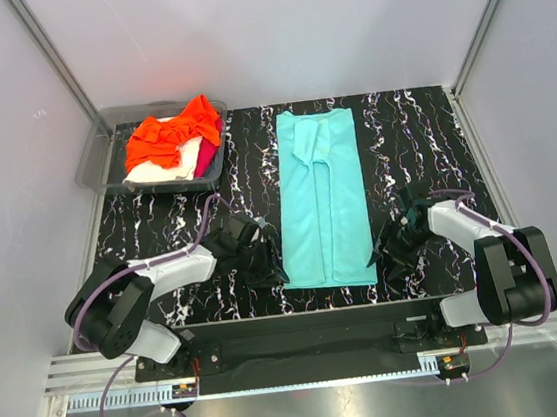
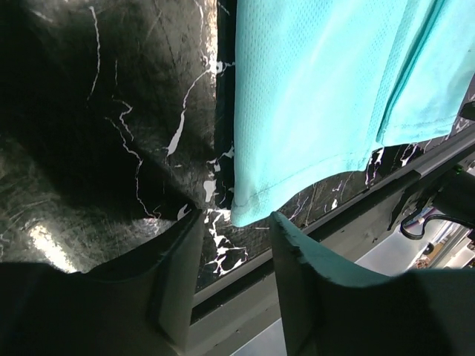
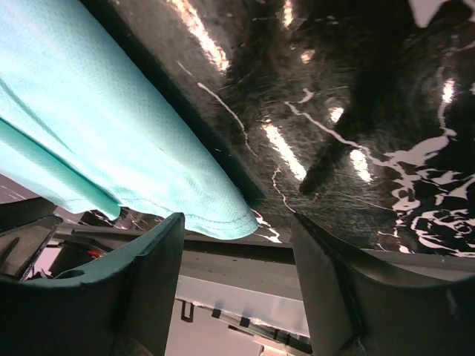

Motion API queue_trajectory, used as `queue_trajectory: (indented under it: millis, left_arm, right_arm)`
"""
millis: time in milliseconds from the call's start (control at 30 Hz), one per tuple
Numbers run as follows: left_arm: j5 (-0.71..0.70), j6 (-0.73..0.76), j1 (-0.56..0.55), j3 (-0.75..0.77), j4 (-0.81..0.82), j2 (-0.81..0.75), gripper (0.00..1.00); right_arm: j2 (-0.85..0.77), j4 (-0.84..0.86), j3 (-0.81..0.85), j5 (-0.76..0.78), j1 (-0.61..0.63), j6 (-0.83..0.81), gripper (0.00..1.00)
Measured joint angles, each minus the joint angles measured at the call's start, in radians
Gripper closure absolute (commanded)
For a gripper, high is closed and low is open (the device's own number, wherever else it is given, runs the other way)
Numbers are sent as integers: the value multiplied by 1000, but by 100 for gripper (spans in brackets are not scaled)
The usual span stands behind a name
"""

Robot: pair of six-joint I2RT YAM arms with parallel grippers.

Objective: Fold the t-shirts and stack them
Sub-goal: Fold the tshirt

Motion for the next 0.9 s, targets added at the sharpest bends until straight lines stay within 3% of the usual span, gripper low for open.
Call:
queue_trajectory:
  millis: [167, 500, 600, 900]
  left_arm:
    - [3, -7, 0, -5, 3, -4, 52]
    - [32, -34, 0, 7, 55, 48, 62]
    - [43, -38, 0, 16, 70, 71, 67]
    - [48, -41, 0, 16, 83, 81, 71]
  right_arm:
    - [34, 6, 9, -3, 30, -6, 36]
    - [106, 0, 48, -2, 43, -14, 38]
    - [116, 0, 57, -2, 44, -18, 43]
    - [169, -14, 90, -14, 45, -46, 52]
